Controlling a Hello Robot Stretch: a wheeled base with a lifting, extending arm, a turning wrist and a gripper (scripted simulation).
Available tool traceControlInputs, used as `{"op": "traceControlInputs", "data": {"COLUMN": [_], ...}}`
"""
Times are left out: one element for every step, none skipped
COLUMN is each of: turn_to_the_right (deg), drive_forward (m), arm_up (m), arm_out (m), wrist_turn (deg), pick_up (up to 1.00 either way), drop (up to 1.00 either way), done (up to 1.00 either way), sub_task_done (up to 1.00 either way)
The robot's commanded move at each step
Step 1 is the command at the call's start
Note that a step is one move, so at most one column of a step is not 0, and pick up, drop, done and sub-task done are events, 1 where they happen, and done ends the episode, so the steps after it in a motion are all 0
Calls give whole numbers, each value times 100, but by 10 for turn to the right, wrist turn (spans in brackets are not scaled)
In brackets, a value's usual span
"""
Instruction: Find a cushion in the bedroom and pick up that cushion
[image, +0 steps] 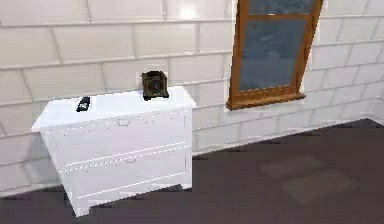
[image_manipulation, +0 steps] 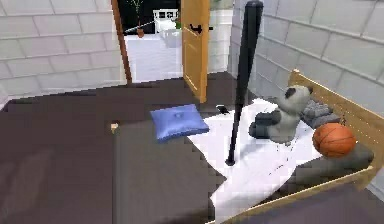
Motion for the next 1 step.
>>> {"op": "traceControlInputs", "data": {"turn_to_the_right": [300], "drive_forward": [0], "arm_up": [0], "arm_out": [0], "wrist_turn": [0], "pick_up": [0], "drop": [0], "done": [0], "sub_task_done": [0]}}
